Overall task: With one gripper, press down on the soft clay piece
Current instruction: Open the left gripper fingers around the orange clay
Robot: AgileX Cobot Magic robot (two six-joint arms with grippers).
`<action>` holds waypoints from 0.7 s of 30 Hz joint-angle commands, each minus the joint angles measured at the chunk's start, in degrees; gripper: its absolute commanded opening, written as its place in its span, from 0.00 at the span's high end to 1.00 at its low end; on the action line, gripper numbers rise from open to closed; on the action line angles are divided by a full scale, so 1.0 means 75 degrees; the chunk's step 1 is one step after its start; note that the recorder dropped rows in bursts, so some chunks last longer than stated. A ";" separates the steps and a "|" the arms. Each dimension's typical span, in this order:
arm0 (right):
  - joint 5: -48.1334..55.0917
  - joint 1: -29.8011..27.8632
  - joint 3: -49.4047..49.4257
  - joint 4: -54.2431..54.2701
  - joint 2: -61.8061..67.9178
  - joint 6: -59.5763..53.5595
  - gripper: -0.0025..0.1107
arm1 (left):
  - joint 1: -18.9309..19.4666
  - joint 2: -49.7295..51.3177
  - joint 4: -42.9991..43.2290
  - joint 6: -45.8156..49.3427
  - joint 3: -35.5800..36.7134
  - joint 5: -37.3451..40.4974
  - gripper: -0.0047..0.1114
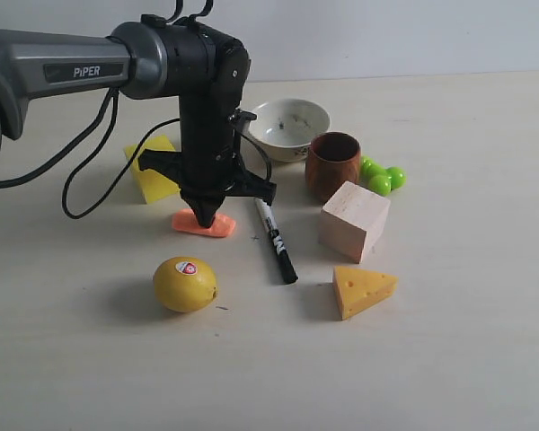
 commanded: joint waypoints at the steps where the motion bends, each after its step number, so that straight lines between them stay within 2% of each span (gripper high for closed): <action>1: -0.0105 0.0017 0.0041 -0.0011 -0.0051 -0.0049 0.98 | -0.0010 0.0297 -0.0243 0.0021 0.0249 0.0027 0.96; 19: -0.0105 0.0017 0.0041 -0.0011 -0.0051 -0.0049 0.98 | -0.0010 0.0297 -0.0024 0.0021 0.0299 -0.0139 0.96; 21: -0.0105 0.0017 0.0041 -0.0011 -0.0051 -0.0049 0.98 | -0.0010 0.0297 -0.0027 0.0021 0.0299 -0.0108 0.93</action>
